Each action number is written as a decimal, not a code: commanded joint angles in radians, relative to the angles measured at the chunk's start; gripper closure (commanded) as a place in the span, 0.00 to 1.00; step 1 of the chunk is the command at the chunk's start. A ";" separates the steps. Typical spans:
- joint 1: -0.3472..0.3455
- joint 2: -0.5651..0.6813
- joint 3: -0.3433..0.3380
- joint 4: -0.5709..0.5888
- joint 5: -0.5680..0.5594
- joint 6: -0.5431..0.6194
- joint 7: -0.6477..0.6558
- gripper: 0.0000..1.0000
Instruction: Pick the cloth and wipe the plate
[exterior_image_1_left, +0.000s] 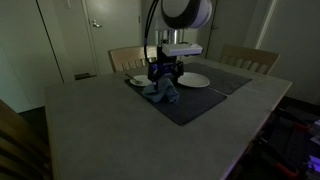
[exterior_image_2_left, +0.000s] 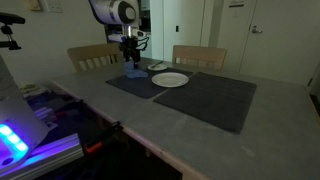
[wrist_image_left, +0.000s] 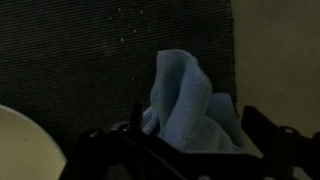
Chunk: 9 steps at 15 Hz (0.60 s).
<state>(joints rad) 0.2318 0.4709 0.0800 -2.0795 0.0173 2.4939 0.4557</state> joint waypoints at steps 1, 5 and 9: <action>0.000 0.039 0.004 0.003 0.059 0.084 -0.011 0.00; 0.003 0.064 -0.002 -0.001 0.088 0.125 -0.014 0.00; 0.004 0.080 -0.001 -0.008 0.106 0.151 -0.015 0.00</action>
<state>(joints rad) 0.2322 0.5364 0.0812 -2.0799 0.0956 2.6089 0.4556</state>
